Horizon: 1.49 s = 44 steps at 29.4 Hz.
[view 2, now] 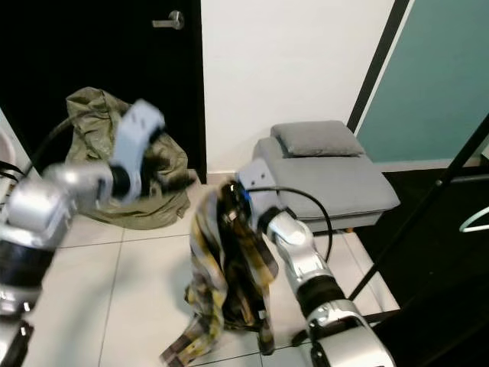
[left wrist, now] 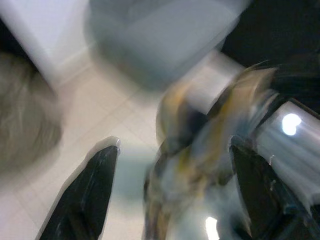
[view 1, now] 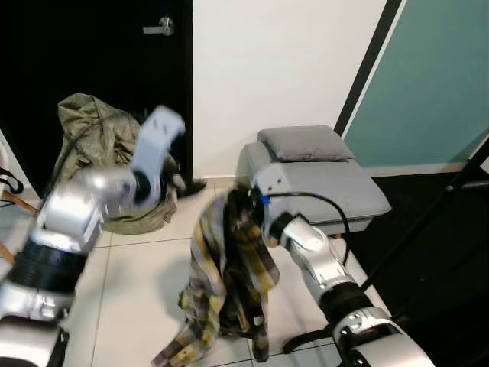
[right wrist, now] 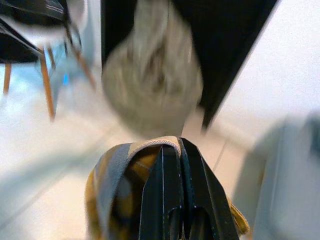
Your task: Hang hanger
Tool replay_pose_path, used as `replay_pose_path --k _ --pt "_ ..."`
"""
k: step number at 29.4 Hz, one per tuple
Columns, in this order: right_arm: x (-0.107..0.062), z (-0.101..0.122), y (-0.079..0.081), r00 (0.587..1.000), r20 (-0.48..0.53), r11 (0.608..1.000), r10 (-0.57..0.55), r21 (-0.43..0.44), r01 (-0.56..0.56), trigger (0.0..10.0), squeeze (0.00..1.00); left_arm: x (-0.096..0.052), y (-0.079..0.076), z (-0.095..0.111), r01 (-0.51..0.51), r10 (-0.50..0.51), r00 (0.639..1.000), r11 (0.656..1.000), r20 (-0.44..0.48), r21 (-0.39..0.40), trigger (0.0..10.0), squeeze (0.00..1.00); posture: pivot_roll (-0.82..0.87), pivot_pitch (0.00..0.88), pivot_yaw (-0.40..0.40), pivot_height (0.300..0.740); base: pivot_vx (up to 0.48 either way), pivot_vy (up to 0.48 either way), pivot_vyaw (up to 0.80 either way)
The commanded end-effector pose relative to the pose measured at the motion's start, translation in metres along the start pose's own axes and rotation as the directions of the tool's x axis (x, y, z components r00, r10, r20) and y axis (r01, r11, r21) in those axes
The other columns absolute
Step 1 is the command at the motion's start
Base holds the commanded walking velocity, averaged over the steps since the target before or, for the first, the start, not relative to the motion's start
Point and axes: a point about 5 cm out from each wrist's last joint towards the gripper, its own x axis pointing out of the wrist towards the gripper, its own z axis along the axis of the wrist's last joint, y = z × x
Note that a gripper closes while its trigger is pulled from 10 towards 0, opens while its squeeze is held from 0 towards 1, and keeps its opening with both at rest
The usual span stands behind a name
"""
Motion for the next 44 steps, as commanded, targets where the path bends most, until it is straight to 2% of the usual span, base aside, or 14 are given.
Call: replay_pose_path --k 1,5,8,10,11,12,14,15,16,20,21,25,34,44 --pt "-0.005 -0.012 -0.001 0.999 -0.041 0.998 -0.035 0.06 0.037 0.0 0.0 0.005 0.005 -0.021 -0.126 0.124 0.991 0.991 -0.042 -0.047 10.0 0.0 0.07 0.158 -0.083 0.74 0.0 0.0 0.0" --pt "-0.017 -0.037 -0.006 0.981 -0.118 0.959 -0.154 0.22 0.177 0.0 0.0 0.013 0.006 -0.067 -0.297 0.28 0.951 0.946 -0.135 -0.132 10.0 0.0 0.06 0.141 -0.072 0.74 0.0 0.0 0.0" --pt "-0.037 -0.068 -0.014 0.922 -0.246 0.854 -0.298 0.362 0.373 0.0 0.0 0.017 0.002 -0.114 -0.448 0.397 0.892 0.845 -0.219 -0.292 10.0 0.0 0.05 0.128 -0.053 0.74 0.0 0.0 0.0" --pt "-0.044 -0.077 -0.017 0.896 -0.29 0.808 -0.338 0.399 0.434 0.0 0.0 0.018 -0.001 -0.126 -0.468 0.403 0.882 0.815 -0.245 -0.342 10.0 0.0 0.05 0.126 -0.051 0.74 0.0 0.0 0.0" --pt "-0.044 -0.077 -0.017 0.896 -0.29 0.808 -0.338 0.399 0.434 0.0 0.0 0.018 -0.001 -0.126 -0.468 0.403 0.882 0.815 -0.245 -0.342 10.0 0.0 0.05 0.126 -0.051 0.74 0.0 0.0 0.0" --pt "-0.052 -0.088 -0.017 0.869 -0.346 0.759 -0.355 0.435 0.484 0.0 0.0 0.016 -0.003 -0.14 -0.495 0.419 0.867 0.783 -0.269 -0.378 10.0 0.0 0.05 0.121 -0.045 0.74 0.0 0.0 0.0" --pt "-0.052 -0.088 -0.017 0.869 -0.346 0.759 -0.355 0.435 0.484 0.0 0.0 0.016 -0.003 -0.14 -0.495 0.419 0.867 0.783 -0.269 -0.378 10.0 0.0 0.05 0.121 -0.045 0.74 0.0 0.0 0.0" --pt "-0.068 -0.113 -0.011 0.806 -0.487 0.706 -0.336 0.436 0.558 0.0 0.0 0.014 -0.013 -0.165 -0.533 0.436 0.84 0.775 -0.323 -0.34 10.0 0.0 0.04 0.106 -0.033 0.74 0.0 0.0 0.0" --pt "-0.076 -0.124 -0.005 0.78 -0.546 0.734 -0.305 0.387 0.558 2.4 0.0 0.015 -0.023 -0.175 -0.502 0.401 0.855 0.799 -0.329 -0.33 10.0 0.0 0.04 0.101 -0.025 0.74 0.0 0.0 0.0" --pt "-0.084 -0.134 0.002 0.753 -0.599 0.779 -0.273 0.321 0.538 2.4 0.0 0.019 -0.036 -0.184 -0.454 0.351 0.878 0.827 -0.326 -0.331 10.0 0.0 0.04 0.1 -0.024 0.74 0.0 0.0 0.0" --pt "-0.09 -0.14 0.002 0.724 -0.633 0.769 -0.275 0.308 0.561 10.0 0.0 0.02 -0.045 -0.194 -0.44 0.331 0.87 0.856 -0.366 -0.272 10.0 0.0 0.03 0.103 -0.018 0.74 0.0 0.0 0.0" --pt "-0.104 -0.152 0.003 0.637 -0.718 0.777 -0.282 0.219 0.59 10.0 0.0 0.021 -0.074 -0.221 -0.396 0.274 0.838 0.9 -0.471 -0.181 10.0 0.0 0.02 0.111 -0.018 0.74 0.0 0.0 0.0" --pt "-0.102 -0.152 0.006 0.641 -0.734 0.84 -0.225 0.187 0.509 10.0 0.0 0.027 -0.085 -0.223 -0.341 0.245 0.868 0.927 -0.432 -0.158 10.0 0.0 0.01 0.124 -0.049 0.74 0.0 0.0 0.0" --pt "-0.109 -0.157 0.008 0.623 -0.752 0.838 -0.218 0.183 0.514 10.0 0.0 0.021 -0.094 -0.237 -0.344 0.241 0.855 0.926 -0.46 -0.153 10.0 0.0 0.0 0.12 -0.056 0.74 0.0 0.0 0.0"
